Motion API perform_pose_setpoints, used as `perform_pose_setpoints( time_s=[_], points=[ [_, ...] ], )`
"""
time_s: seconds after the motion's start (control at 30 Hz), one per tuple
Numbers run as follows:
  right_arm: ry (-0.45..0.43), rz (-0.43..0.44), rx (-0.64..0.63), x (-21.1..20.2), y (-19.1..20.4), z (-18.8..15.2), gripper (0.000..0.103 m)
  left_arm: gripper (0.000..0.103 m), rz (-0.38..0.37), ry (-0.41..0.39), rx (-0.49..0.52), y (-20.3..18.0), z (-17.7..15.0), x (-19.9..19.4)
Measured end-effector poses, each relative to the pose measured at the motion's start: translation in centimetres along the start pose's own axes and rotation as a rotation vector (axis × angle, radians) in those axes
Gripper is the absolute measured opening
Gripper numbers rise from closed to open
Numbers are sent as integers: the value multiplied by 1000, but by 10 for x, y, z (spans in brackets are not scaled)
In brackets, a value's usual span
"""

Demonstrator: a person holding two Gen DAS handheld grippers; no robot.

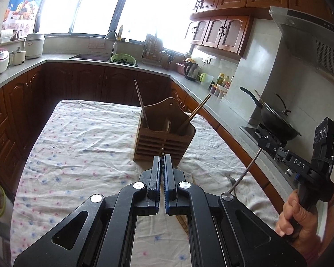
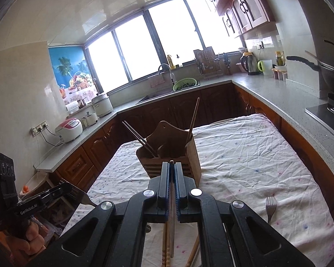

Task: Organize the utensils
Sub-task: 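Lift the fork and the metal chopstick with both grippers toward the wooden caddy, then lower the fork and chopstick into the caddy and open both grippers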

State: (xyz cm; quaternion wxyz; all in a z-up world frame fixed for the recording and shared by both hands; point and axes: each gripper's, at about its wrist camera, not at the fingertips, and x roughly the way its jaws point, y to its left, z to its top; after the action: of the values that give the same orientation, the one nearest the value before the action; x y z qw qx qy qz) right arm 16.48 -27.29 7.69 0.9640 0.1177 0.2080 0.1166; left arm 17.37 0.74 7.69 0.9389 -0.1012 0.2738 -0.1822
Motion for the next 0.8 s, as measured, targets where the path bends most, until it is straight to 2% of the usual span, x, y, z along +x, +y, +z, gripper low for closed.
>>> perform_pose_setpoints(
  time_s=[0.53,0.8],
  points=[
    [-98,1,24,8,-4,38,4,2,55,-52,-17,16,39,15],
    [-201,-12,50,19,-6,78,4,2,111,-103,-7,25,79,32]
  ],
)
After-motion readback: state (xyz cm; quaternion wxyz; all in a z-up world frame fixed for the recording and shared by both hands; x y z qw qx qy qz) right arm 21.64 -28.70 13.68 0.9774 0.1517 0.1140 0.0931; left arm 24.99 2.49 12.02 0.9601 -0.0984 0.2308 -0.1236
